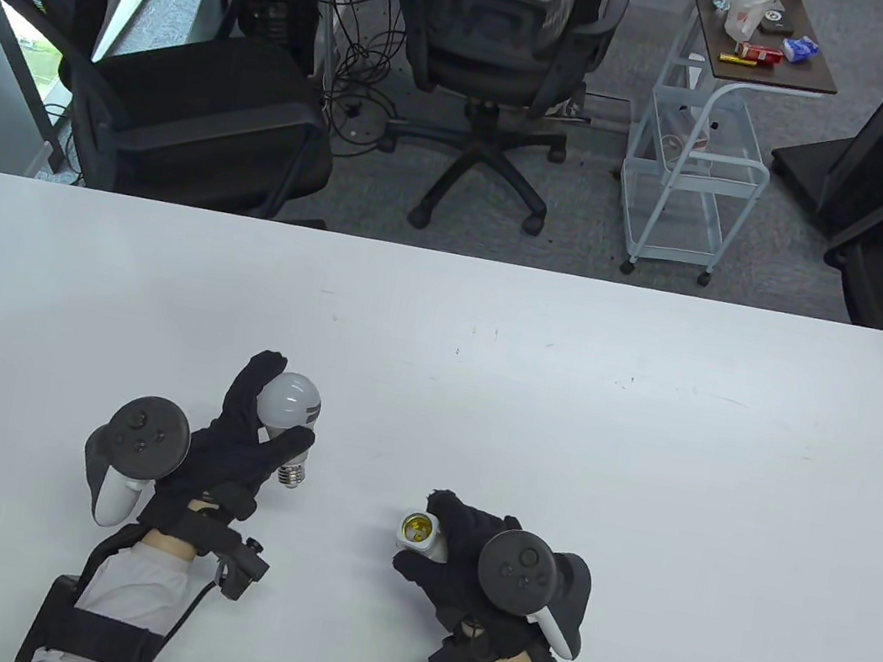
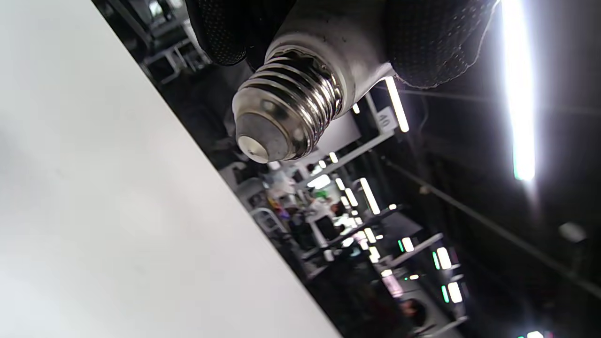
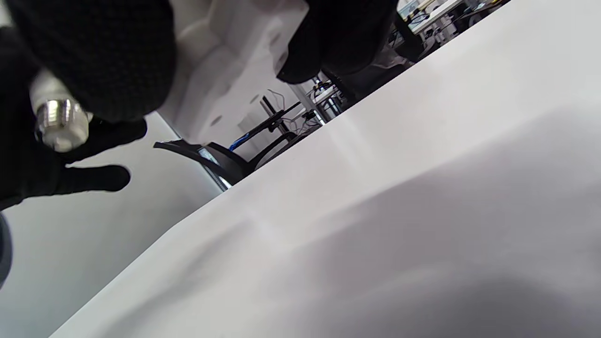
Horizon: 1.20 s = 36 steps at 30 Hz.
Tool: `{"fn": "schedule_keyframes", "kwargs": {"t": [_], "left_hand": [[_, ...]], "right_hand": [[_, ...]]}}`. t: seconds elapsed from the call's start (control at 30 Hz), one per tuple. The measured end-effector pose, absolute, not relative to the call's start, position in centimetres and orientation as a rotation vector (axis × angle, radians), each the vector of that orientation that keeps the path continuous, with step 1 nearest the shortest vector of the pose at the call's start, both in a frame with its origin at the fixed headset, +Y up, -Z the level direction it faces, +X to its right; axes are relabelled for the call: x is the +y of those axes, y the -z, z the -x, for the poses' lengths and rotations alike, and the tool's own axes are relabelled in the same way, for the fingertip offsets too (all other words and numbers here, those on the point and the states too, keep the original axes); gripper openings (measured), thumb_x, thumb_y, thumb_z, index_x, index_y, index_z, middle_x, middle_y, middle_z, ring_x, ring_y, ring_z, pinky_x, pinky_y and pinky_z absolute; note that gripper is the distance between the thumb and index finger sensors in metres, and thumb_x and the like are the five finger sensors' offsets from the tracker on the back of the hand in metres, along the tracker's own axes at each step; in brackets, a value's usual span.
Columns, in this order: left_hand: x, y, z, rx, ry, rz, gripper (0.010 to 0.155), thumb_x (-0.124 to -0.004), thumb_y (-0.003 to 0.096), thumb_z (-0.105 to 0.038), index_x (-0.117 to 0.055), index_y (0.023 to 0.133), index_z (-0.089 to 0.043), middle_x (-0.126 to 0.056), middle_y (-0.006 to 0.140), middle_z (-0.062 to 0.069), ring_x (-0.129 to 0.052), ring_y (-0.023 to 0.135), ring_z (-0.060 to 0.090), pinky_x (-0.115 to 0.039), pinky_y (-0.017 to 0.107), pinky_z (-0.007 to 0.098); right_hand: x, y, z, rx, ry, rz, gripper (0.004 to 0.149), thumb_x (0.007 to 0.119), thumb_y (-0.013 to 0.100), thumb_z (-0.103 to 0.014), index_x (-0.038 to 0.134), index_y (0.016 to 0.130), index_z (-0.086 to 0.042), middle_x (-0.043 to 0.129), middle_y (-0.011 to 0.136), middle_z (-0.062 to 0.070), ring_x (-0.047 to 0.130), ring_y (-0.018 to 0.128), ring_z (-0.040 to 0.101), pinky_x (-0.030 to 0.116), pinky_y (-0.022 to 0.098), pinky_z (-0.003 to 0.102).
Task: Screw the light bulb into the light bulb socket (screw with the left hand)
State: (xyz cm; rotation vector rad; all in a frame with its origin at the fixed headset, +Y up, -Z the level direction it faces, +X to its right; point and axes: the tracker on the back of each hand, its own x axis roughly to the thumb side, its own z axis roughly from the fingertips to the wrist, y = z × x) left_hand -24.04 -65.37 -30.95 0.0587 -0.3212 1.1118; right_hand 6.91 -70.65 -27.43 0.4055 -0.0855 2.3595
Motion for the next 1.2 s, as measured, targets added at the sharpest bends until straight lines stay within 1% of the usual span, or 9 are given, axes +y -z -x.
{"fn": "schedule_keyframes", "kwargs": {"t": [0.13,0.23,0.27,0.4,0.63,1.0,1.13,1.17,1.2], "left_hand": [[-66.4,29.4,23.1,-0.406,-1.249,-0.091,0.087,-0.074,0.0574,-0.053,-0.012,0.116,-0.036,-0.068,0.105,0.025,-0.062,0.105,0.043,-0.041,0.068,0.081],[-67.9,29.2,22.4,-0.454,-1.341,-0.058,0.086,-0.074,0.0576,-0.053,-0.012,0.116,-0.038,-0.067,0.106,0.024,-0.06,0.106,0.044,-0.04,0.069,0.081],[-68.4,29.2,22.1,-0.469,-1.362,-0.018,0.087,-0.075,0.0572,-0.052,-0.012,0.116,-0.038,-0.067,0.105,0.025,-0.059,0.105,0.045,-0.04,0.069,0.081],[-69.3,28.7,20.9,-0.537,-1.333,0.053,0.086,-0.073,0.0577,-0.052,-0.01,0.115,-0.039,-0.064,0.108,0.024,-0.055,0.107,0.046,-0.039,0.069,0.081],[-69.8,28.1,19.8,-0.604,-1.297,0.093,0.087,-0.075,0.0569,-0.051,-0.011,0.114,-0.041,-0.063,0.109,0.023,-0.054,0.108,0.046,-0.038,0.069,0.081],[-70.3,27.9,19.0,-0.671,-1.315,0.173,0.088,-0.077,0.0558,-0.049,-0.011,0.113,-0.044,-0.059,0.113,0.021,-0.049,0.11,0.047,-0.036,0.069,0.082],[-70.8,28.0,18.8,-0.672,-1.36,0.218,0.088,-0.077,0.0576,-0.047,-0.009,0.114,-0.042,-0.054,0.116,0.021,-0.044,0.11,0.049,-0.035,0.069,0.083],[-70.9,28.1,18.8,-0.676,-1.376,0.23,0.088,-0.077,0.0582,-0.049,-0.009,0.114,-0.042,-0.052,0.117,0.023,-0.042,0.11,0.05,-0.035,0.069,0.083],[-71.1,28.1,19.0,-0.68,-1.389,0.25,0.09,-0.077,0.0579,-0.055,-0.008,0.114,-0.041,-0.046,0.118,0.025,-0.038,0.11,0.052,-0.033,0.068,0.084]], "right_hand": [[-70.7,26.8,-5.2,-0.058,-2.339,-0.5,0.07,0.094,0.04,-0.042,0.066,0.096,-0.012,0.077,0.093,0.016,0.074,0.087,0.042,0.038,0.065,0.077],[-70.9,26.3,-3.9,-0.024,-2.33,-0.57,0.068,0.092,0.042,-0.043,0.065,0.097,-0.013,0.075,0.095,0.015,0.072,0.089,0.041,0.038,0.066,0.076],[-70.9,26.2,-3.6,-0.002,-2.319,-0.589,0.068,0.091,0.043,-0.043,0.064,0.098,-0.014,0.074,0.095,0.014,0.071,0.089,0.041,0.038,0.066,0.076],[-71.3,26.0,-3.1,0.069,-2.236,-0.574,0.067,0.089,0.044,-0.045,0.065,0.098,-0.013,0.073,0.095,0.014,0.07,0.089,0.041,0.038,0.066,0.076],[-72.1,26.3,-3.6,0.162,-2.053,-0.532,0.066,0.091,0.043,-0.045,0.07,0.094,-0.011,0.077,0.091,0.015,0.073,0.085,0.041,0.038,0.066,0.076],[-72.6,26.7,-3.9,0.246,-1.905,-0.552,0.063,0.092,0.043,-0.046,0.073,0.092,-0.011,0.08,0.088,0.015,0.076,0.083,0.041,0.038,0.065,0.077],[-72.9,26.9,-4.3,0.26,-1.881,-0.547,0.063,0.094,0.042,-0.045,0.075,0.091,-0.009,0.082,0.086,0.016,0.077,0.081,0.042,0.037,0.065,0.078],[-72.9,26.8,-4.4,0.253,-1.885,-0.537,0.063,0.094,0.042,-0.045,0.075,0.09,-0.009,0.082,0.086,0.016,0.077,0.081,0.042,0.036,0.065,0.078],[-72.9,26.8,-4.5,0.245,-1.897,-0.521,0.063,0.095,0.042,-0.045,0.076,0.09,-0.009,0.082,0.085,0.017,0.077,0.08,0.043,0.036,0.065,0.078]]}}
